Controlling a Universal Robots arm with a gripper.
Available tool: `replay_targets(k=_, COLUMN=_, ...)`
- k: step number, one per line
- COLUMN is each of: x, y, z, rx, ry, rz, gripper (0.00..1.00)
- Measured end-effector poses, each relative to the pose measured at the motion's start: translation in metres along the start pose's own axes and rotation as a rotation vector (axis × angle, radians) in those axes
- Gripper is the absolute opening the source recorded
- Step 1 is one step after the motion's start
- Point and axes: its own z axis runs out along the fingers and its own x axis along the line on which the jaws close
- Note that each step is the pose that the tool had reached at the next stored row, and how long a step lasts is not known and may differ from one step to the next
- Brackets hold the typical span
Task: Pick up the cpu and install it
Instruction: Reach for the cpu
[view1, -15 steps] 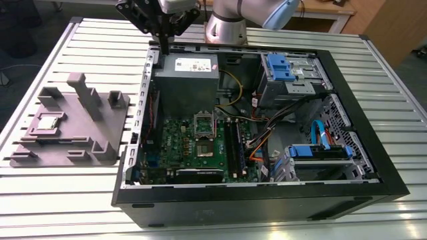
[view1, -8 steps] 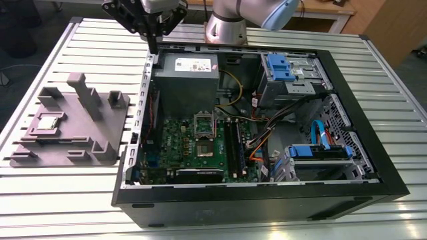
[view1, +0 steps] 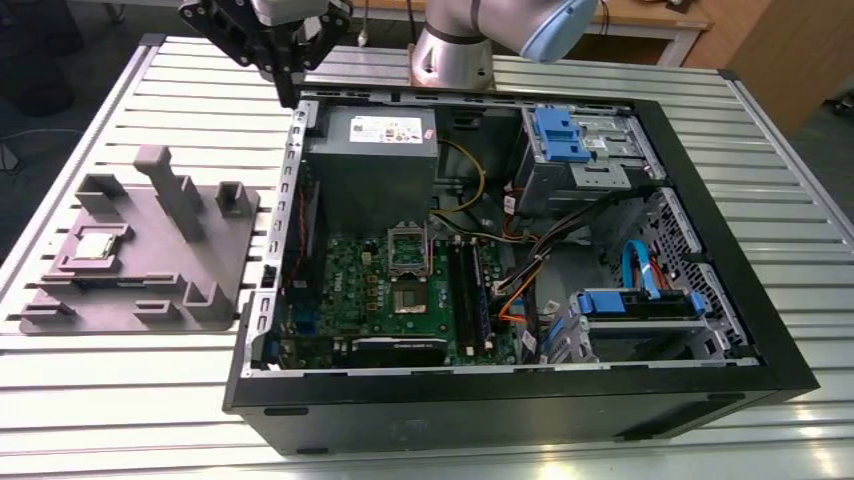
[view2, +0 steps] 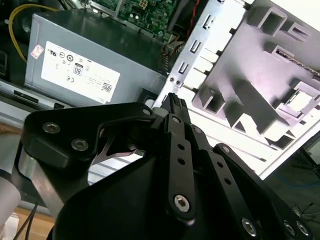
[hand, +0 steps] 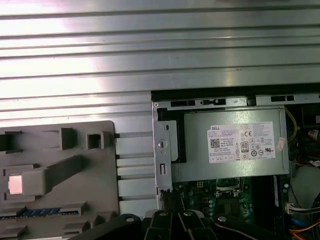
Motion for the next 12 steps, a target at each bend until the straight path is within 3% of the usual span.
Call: replay_targets(k=12, x=0.0263, y=-0.002, z=-0.0001, rx=-0.0002, ry=-0.0029, rz=0.0, gripper=0.1)
